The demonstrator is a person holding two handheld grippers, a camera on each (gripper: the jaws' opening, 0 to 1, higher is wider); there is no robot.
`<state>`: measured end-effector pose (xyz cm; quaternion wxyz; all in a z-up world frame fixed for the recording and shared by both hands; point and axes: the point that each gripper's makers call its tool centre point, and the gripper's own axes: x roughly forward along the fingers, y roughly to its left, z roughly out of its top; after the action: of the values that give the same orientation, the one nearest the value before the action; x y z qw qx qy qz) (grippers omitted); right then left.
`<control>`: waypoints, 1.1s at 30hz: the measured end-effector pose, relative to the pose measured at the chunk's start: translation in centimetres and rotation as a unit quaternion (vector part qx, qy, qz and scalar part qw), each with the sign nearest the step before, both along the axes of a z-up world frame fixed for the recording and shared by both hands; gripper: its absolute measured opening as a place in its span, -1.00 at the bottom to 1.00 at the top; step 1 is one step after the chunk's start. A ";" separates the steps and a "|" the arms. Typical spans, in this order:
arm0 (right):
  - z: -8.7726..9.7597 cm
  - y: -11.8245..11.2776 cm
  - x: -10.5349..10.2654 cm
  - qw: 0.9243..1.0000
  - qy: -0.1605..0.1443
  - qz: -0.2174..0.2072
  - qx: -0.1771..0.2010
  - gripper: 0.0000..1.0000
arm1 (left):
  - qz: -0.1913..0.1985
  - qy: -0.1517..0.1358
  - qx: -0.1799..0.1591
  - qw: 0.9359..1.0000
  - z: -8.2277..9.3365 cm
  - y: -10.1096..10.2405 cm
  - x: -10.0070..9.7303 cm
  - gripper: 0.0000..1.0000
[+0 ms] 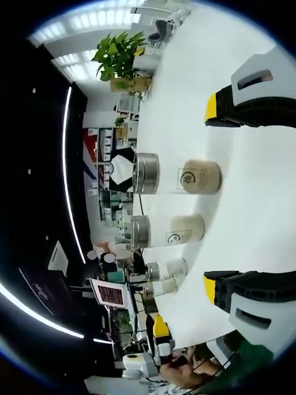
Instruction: Rotate the seasoning bottle until the label or dispensing opening points toward the visible target arrow and the bottle remains upright within the marked orientation range
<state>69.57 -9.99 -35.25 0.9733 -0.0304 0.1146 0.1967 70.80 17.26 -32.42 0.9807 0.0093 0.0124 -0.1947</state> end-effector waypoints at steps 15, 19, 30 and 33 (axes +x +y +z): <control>-0.4 -0.6 -0.4 0.999 0.012 -0.016 0.027 0.99 | 0.032 0.000 -0.035 0.999 0.9 -0.1 -0.7 0.99; -0.5 -0.4 -0.4 0.999 0.010 -0.015 0.029 0.99 | 0.040 0.002 -0.028 0.999 0.3 -0.1 -0.7 0.99; -2.0 -1.4 -0.7 0.998 0.045 -0.042 0.030 0.99 | 0.036 0.012 -0.047 0.998 -0.1 -0.9 -0.9 0.99; -1.9 -1.4 -0.9 0.998 0.045 -0.040 0.033 0.99 | 0.038 0.018 -0.052 0.998 -0.1 -0.7 -0.8 0.99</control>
<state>68.71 -11.39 -37.15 0.9747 0.0153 0.1528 0.1624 69.97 16.53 -32.49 0.9862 -0.0460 0.0197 -0.1575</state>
